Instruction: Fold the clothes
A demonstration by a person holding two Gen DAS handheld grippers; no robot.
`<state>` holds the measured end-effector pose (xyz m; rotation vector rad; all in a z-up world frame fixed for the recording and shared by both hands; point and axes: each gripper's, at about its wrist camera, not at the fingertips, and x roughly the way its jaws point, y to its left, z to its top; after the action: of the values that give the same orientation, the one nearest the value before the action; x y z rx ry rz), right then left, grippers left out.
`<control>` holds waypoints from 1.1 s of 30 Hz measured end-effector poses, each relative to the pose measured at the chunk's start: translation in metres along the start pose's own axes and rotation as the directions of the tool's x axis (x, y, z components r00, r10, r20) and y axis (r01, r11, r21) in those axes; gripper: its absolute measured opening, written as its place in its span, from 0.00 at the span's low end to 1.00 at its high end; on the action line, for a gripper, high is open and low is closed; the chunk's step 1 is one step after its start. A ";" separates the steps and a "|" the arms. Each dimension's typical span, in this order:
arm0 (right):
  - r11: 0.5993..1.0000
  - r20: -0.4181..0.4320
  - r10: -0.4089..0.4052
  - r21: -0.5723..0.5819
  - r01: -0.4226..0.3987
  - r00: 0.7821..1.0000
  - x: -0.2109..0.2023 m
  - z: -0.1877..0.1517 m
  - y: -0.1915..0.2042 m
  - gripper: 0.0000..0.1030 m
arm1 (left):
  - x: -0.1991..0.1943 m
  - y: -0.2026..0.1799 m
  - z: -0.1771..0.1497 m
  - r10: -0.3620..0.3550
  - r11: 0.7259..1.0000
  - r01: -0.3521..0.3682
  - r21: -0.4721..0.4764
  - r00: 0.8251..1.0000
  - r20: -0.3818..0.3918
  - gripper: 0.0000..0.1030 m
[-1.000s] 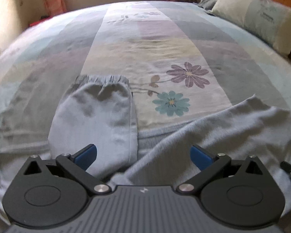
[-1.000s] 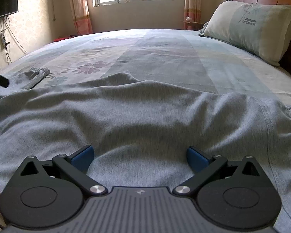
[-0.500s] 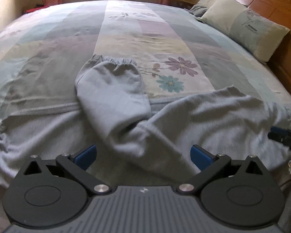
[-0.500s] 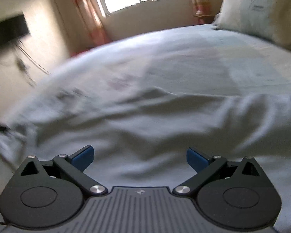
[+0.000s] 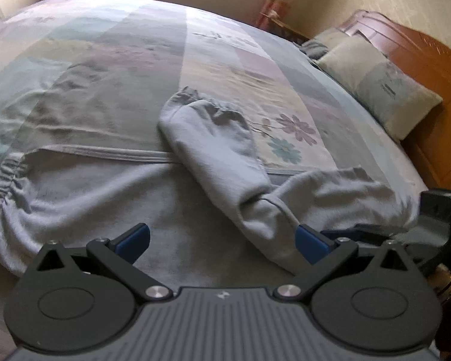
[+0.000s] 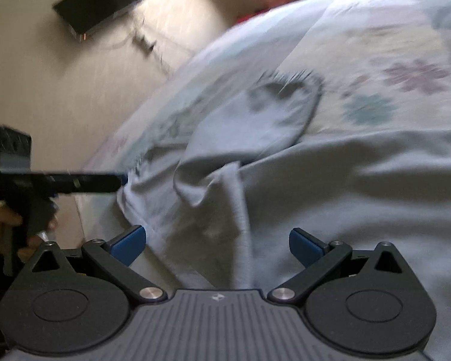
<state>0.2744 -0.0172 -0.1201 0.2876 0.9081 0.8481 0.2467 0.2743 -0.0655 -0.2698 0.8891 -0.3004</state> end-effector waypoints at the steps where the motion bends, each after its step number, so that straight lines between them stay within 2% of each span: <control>1: 1.000 -0.011 0.007 -0.009 -0.007 1.000 0.008 0.001 0.005 1.00 | 0.002 0.004 -0.001 -0.006 1.000 0.006 -0.006 1.000 -0.002 0.99; 7: 0.994 -0.032 0.053 -0.098 -0.056 0.998 0.033 0.011 0.034 1.00 | 0.017 0.022 -0.001 -0.041 0.999 0.041 -0.012 0.999 -0.026 0.99; 13: 0.991 0.008 -0.005 -0.132 0.006 1.000 0.052 0.030 0.044 1.00 | 0.021 0.035 0.007 -0.074 0.996 0.074 -0.048 0.997 -0.010 0.99; 17: 0.976 0.021 0.046 -0.212 -0.040 0.999 0.055 0.034 0.072 1.00 | 0.015 0.039 0.012 -0.067 0.997 0.068 -0.043 0.998 0.007 0.99; 20: 0.942 -0.033 0.055 -0.331 -0.063 0.998 0.062 0.021 0.101 1.00 | 0.012 0.042 0.013 -0.056 0.997 0.056 -0.047 0.998 0.010 0.99; 22: 0.919 -0.096 0.034 -0.389 -0.069 0.995 0.071 0.007 0.112 1.00 | 0.013 0.044 0.014 -0.055 0.997 0.055 -0.051 0.998 0.006 0.99; 26: 0.897 -0.170 -0.023 -0.438 -0.055 0.985 0.080 -0.014 0.112 1.00 | 0.016 0.044 0.014 -0.062 0.997 0.062 -0.045 0.998 -0.006 0.99; 29: 0.909 -0.164 -0.007 -0.412 -0.062 0.986 0.064 -0.007 0.106 1.00 | 0.019 0.044 0.014 -0.065 0.997 0.065 -0.038 0.998 -0.014 0.99; 33: 0.938 -0.095 -0.013 -0.347 -0.020 0.995 0.038 0.025 0.087 1.00 | 0.022 0.048 0.015 -0.059 0.998 0.058 -0.037 0.998 -0.016 0.99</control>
<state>0.2611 0.0710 -0.0792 -0.0600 0.8283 1.0150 0.2792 0.3125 -0.0893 -0.3274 0.9052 -0.3414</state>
